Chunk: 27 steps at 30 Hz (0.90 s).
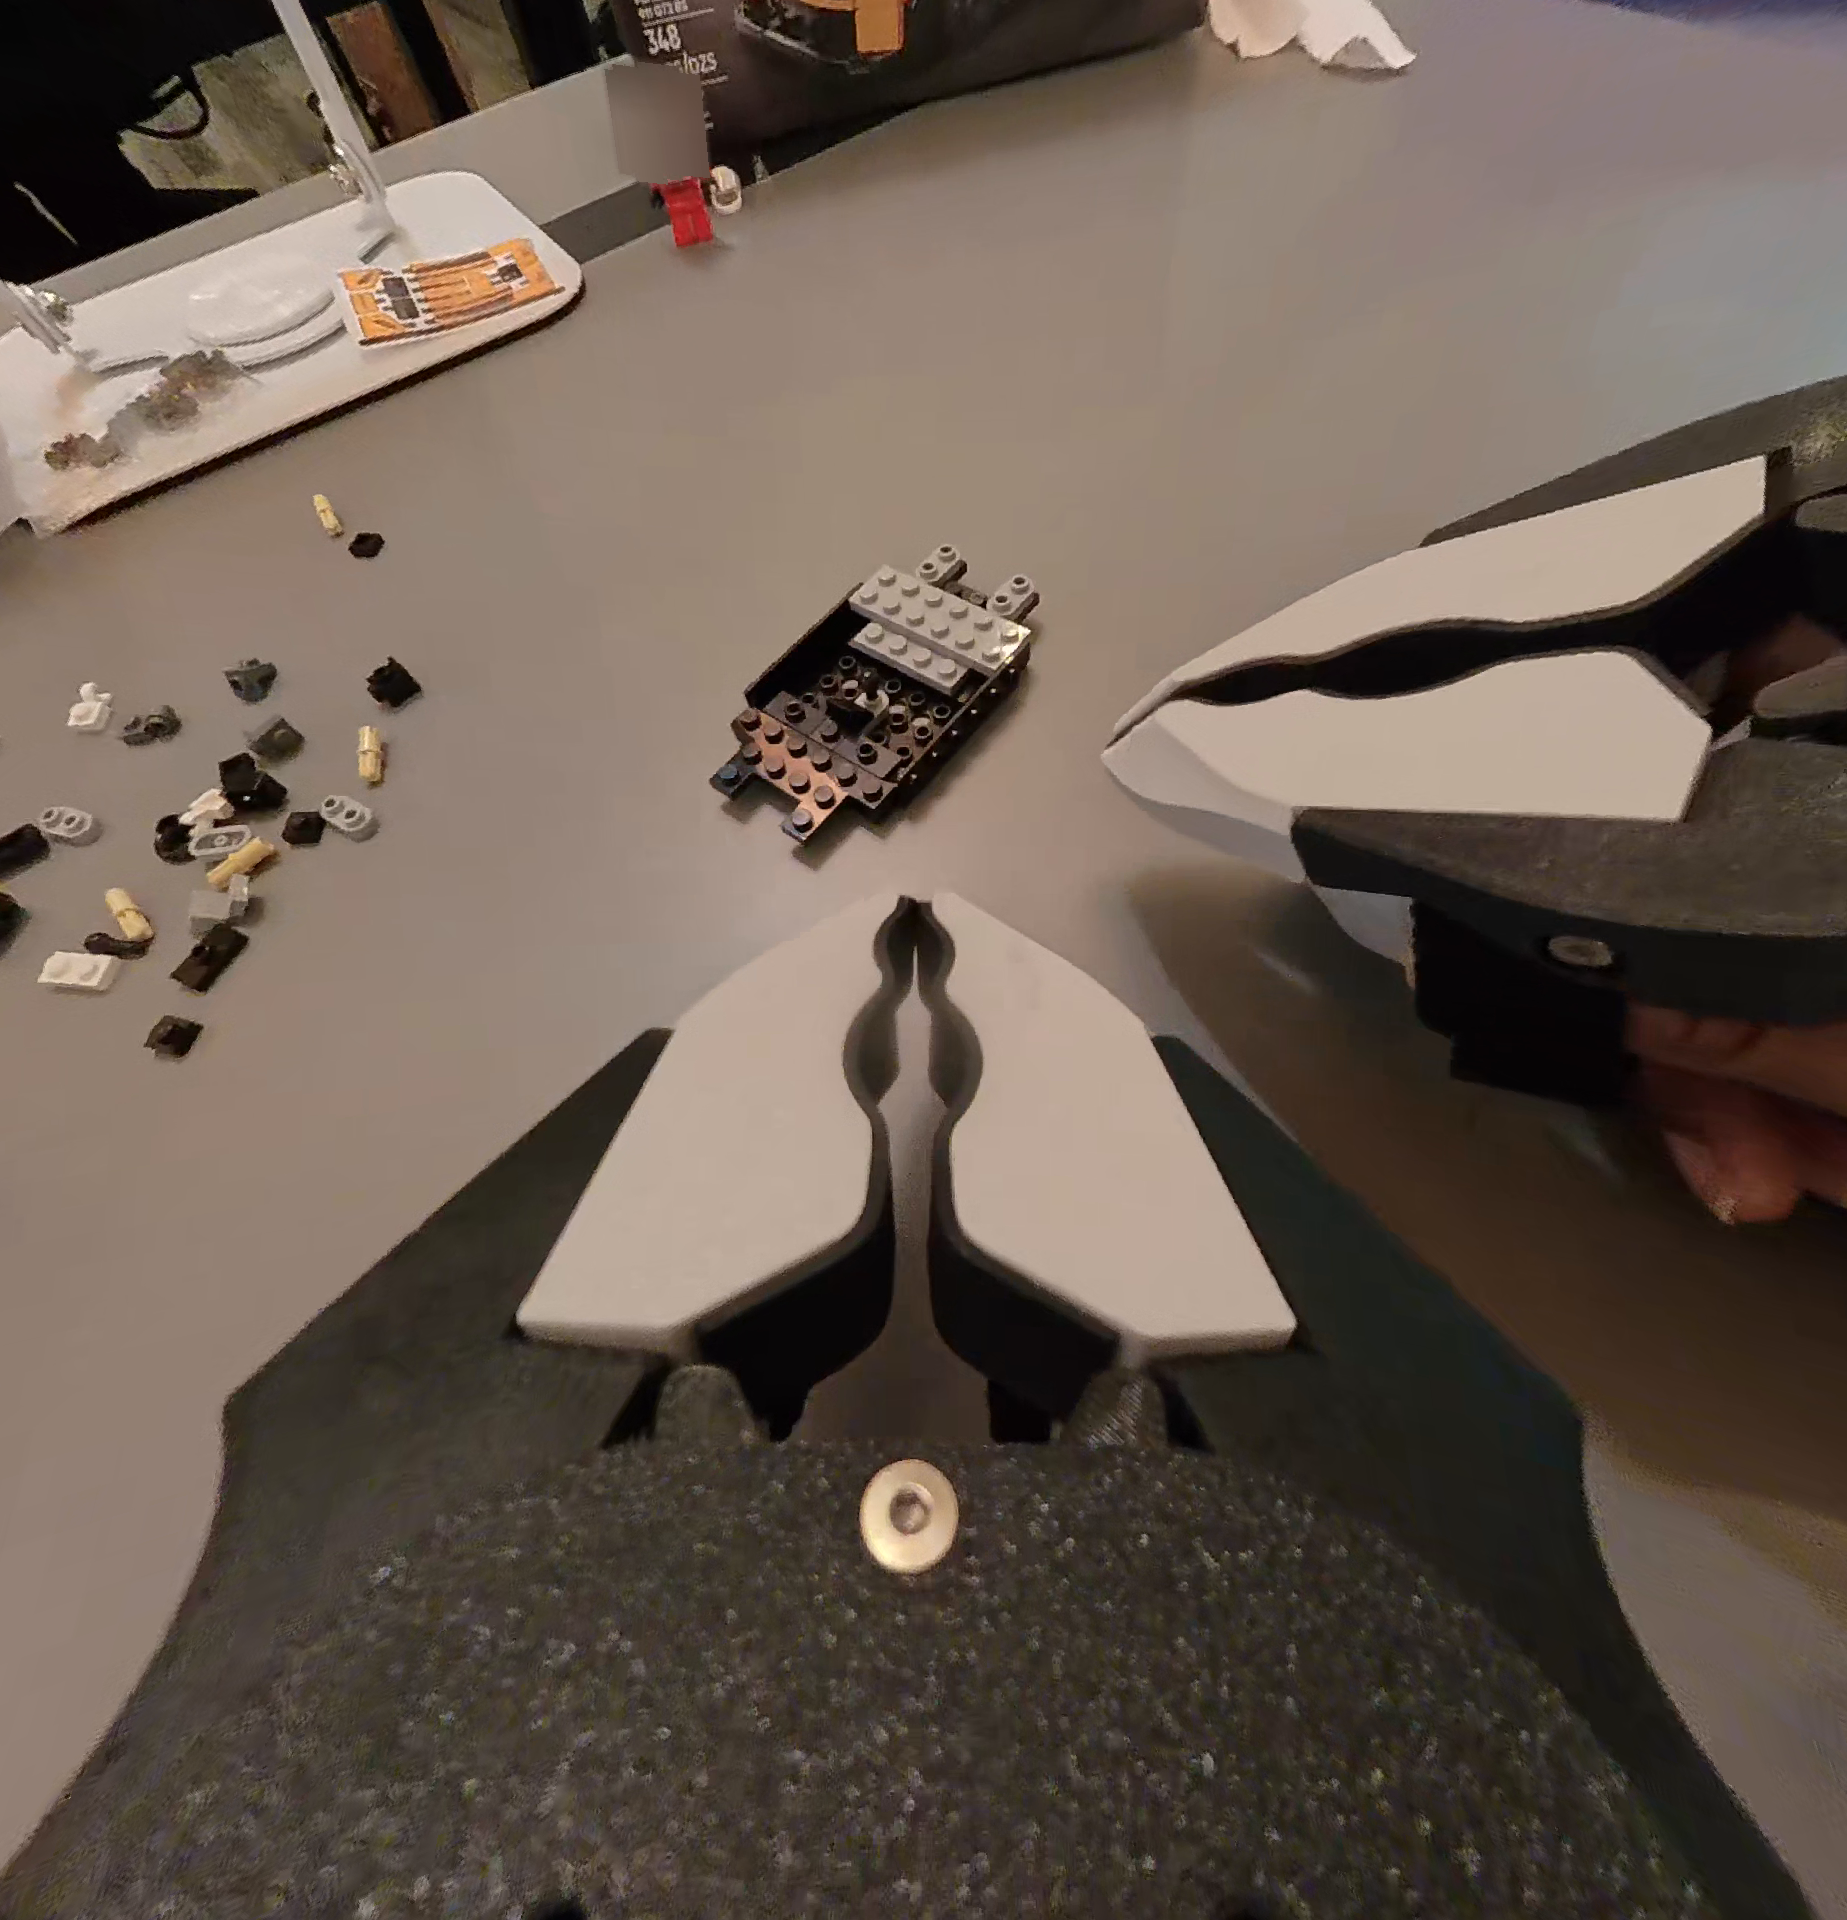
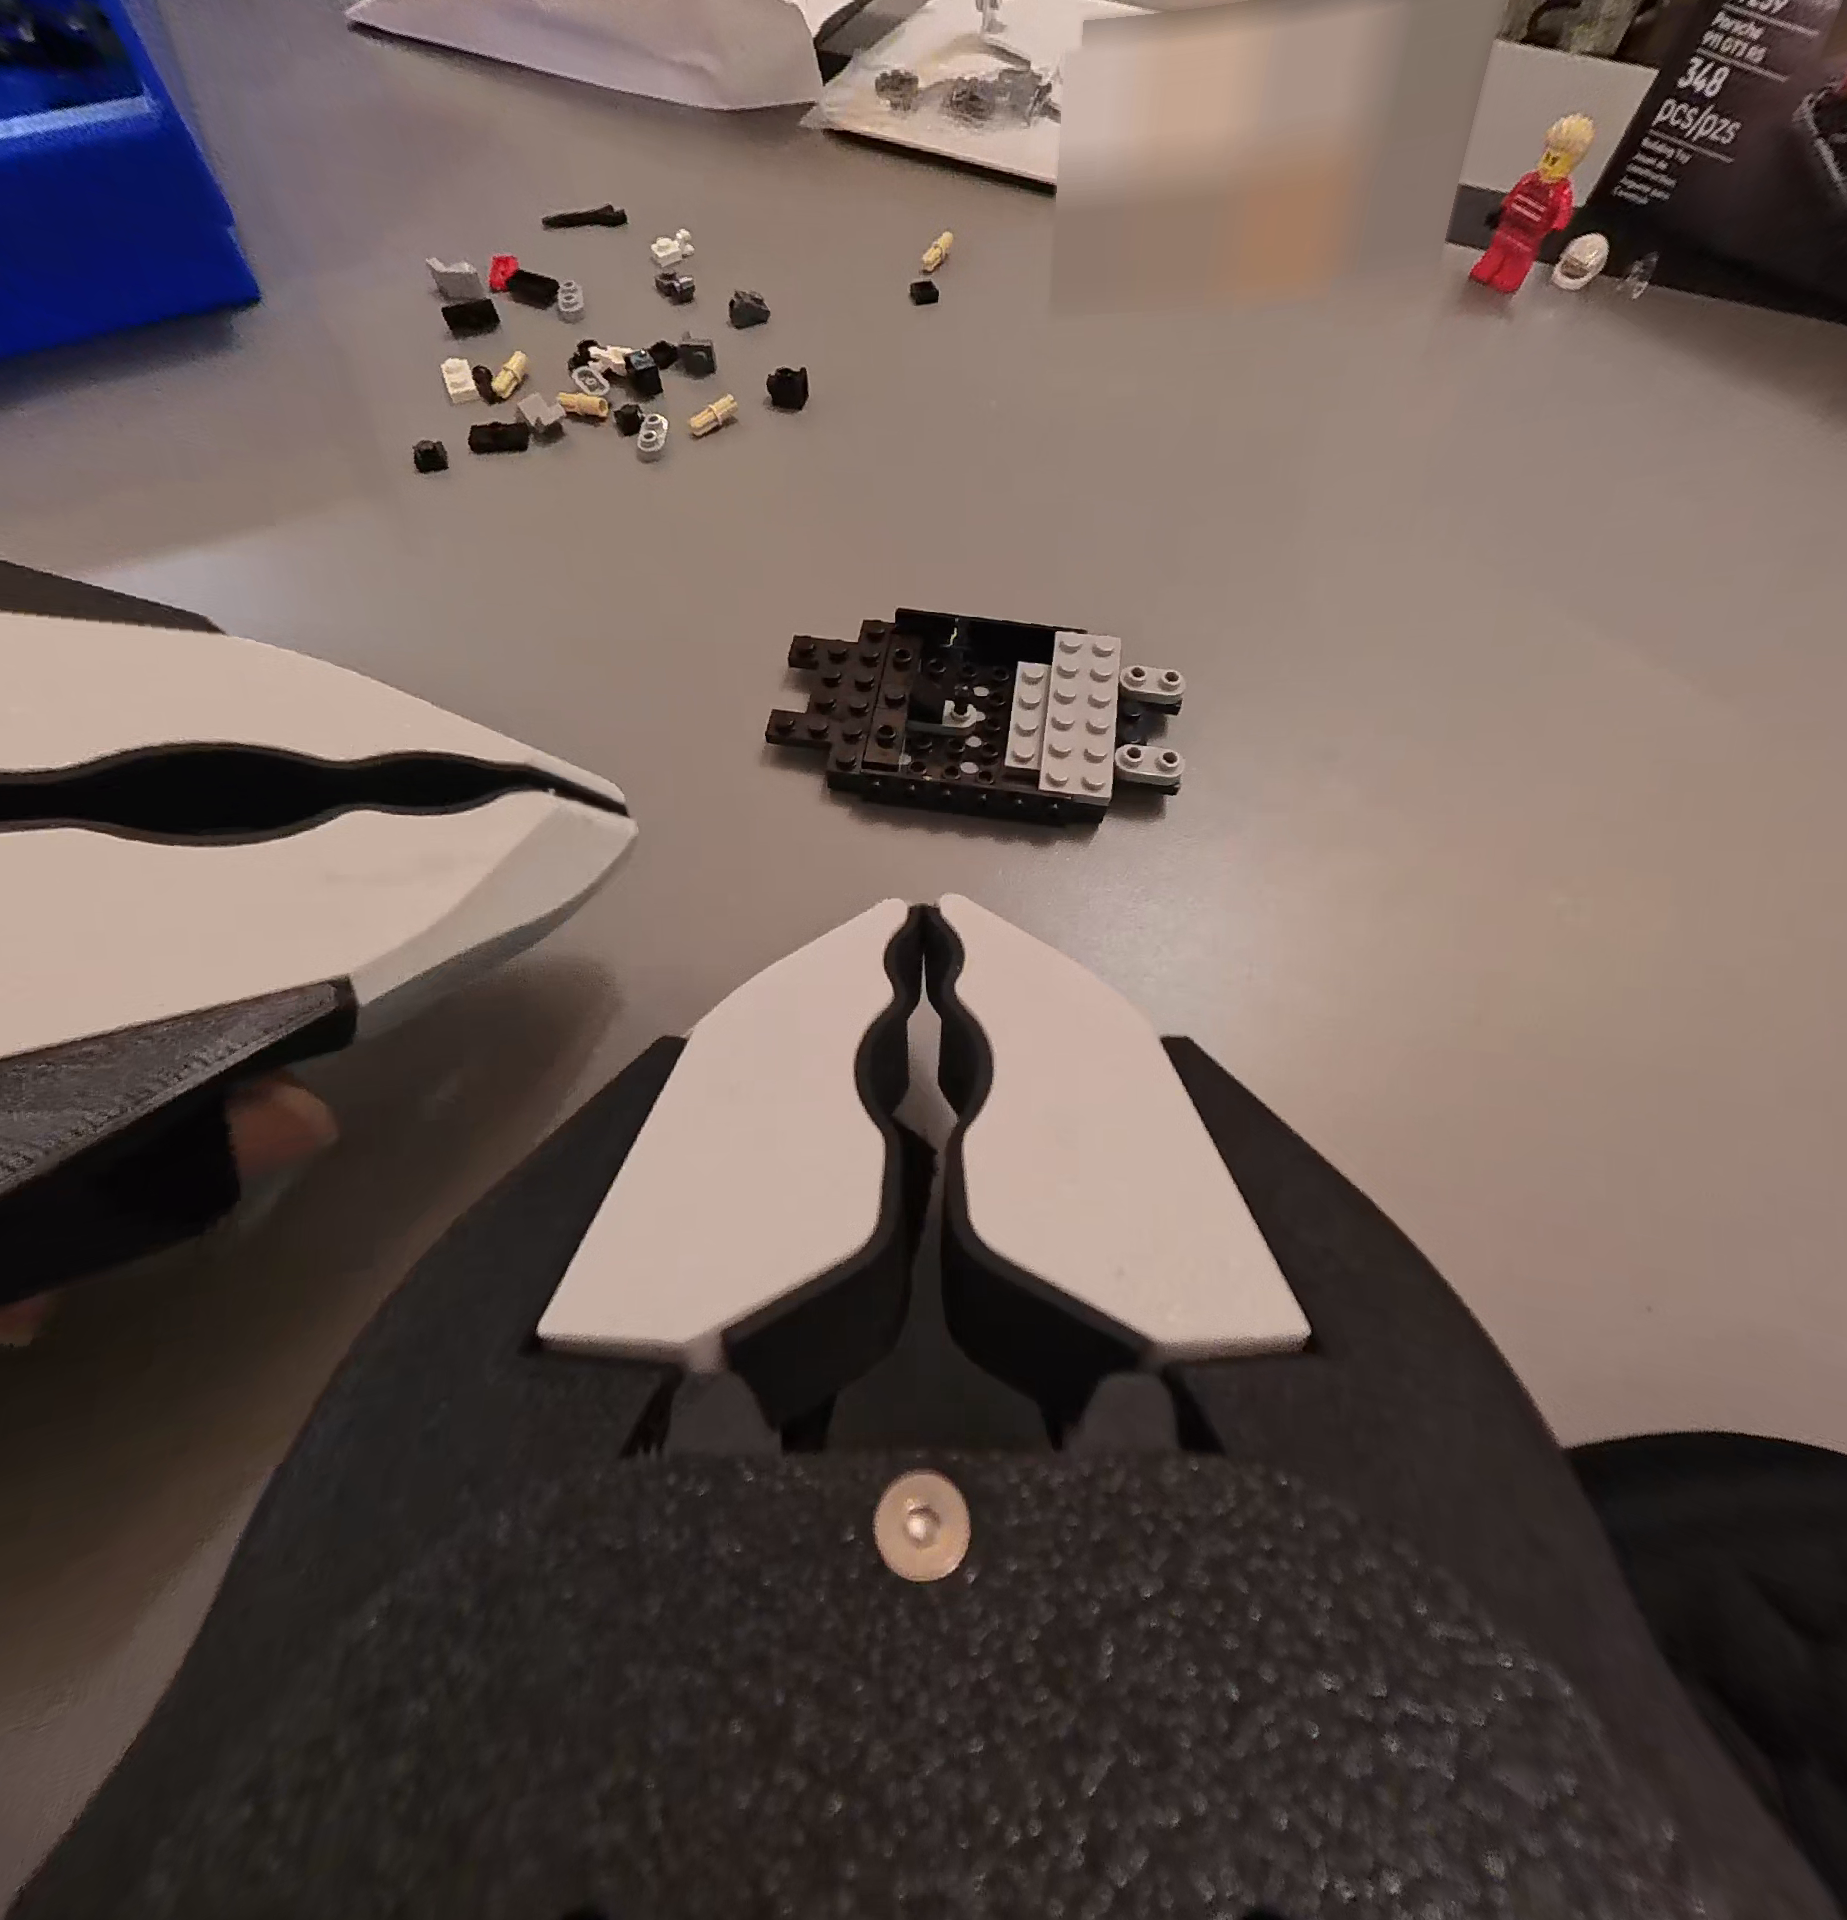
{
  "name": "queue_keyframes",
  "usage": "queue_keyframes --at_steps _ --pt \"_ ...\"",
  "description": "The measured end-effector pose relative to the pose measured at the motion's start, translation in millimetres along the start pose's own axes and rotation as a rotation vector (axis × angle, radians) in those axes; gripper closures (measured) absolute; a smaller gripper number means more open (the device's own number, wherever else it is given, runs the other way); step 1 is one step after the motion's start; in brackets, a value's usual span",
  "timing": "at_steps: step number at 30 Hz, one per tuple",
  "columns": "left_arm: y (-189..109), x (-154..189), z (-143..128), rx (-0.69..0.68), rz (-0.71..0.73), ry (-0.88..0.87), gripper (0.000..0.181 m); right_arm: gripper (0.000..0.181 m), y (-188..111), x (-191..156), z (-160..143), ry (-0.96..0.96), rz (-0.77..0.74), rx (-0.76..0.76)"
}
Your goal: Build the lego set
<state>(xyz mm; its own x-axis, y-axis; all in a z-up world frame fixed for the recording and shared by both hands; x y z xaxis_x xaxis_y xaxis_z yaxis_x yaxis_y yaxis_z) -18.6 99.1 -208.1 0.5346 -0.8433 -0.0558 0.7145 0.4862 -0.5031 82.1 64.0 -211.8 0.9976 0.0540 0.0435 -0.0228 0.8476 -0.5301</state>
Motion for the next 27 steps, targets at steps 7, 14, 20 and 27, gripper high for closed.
queue_keyframes --at_steps 7,14,20,27 --pt "0.5 -4.6 -1.1 -0.007 0.001 -0.013 0.181 0.181 4.1 -2.3 1.5 -0.003 -0.007 -0.009" --pt "2.3 -2.7 -1.2 -0.020 -0.007 0.006 0.181 0.181 4.3 -1.7 1.8 0.001 -0.027 -0.006" --pt "4.0 -2.5 -1.0 -0.028 0.000 0.024 0.181 0.181 3.2 -1.1 2.1 0.003 -0.045 0.003" --pt "4.1 -1.6 -0.6 -0.026 0.006 0.042 0.181 0.181 2.3 -1.8 2.7 -0.006 -0.048 0.013"
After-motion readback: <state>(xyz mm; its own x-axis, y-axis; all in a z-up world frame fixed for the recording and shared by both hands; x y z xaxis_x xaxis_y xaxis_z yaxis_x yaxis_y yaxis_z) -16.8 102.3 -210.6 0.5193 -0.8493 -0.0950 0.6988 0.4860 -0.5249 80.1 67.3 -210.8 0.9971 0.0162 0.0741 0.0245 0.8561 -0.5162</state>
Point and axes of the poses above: each gripper's, where its closed fingertips meet, y out along the fingers, z out of its top, x = y × z across the jaws, the point moved 7 cm from there along -y, back along the fingers, and after that the axes turned 2 degrees about -y, right-handed, at the moved point
